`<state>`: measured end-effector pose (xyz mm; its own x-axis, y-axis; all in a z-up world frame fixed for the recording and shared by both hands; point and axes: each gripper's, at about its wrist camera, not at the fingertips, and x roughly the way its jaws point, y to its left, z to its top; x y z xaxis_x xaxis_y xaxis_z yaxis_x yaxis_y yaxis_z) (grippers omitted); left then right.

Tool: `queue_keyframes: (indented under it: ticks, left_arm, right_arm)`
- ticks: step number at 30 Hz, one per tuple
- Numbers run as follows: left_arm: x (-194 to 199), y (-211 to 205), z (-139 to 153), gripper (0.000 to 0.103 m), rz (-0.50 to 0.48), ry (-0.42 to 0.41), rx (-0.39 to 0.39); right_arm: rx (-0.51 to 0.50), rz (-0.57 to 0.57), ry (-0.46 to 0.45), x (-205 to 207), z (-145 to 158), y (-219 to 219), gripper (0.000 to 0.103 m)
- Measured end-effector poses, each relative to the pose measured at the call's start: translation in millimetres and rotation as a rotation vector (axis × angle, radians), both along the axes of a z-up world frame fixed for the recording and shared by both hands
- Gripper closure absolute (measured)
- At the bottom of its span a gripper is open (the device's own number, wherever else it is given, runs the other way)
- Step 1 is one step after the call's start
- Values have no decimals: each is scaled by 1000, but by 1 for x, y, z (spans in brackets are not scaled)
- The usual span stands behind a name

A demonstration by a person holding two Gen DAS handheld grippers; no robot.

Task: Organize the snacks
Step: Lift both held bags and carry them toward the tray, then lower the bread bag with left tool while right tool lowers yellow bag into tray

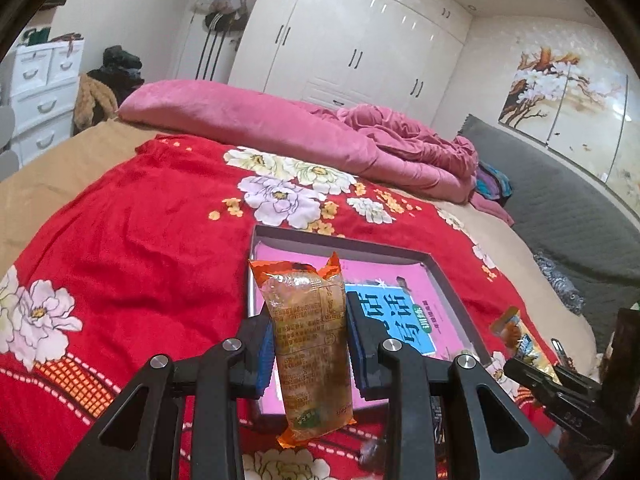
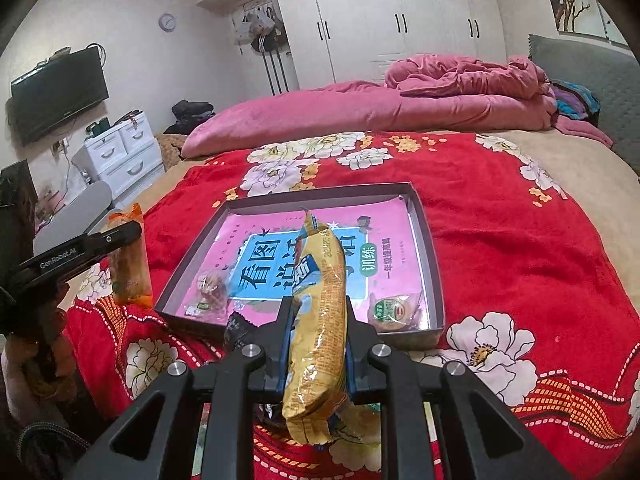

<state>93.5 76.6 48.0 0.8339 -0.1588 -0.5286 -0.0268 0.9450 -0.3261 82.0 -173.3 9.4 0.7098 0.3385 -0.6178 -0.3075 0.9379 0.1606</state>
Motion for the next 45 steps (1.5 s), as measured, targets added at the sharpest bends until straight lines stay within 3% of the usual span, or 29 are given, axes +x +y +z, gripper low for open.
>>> queue_keyframes:
  ticks: [22, 45]
  left_arm:
    - [30, -10, -22, 71, -5, 52, 38]
    - [43, -16, -41, 71, -35, 115, 10]
  right_arm:
    - [-8, -85, -9, 19, 4, -17, 82]
    - [-42, -133, 27, 64, -4, -17, 82]
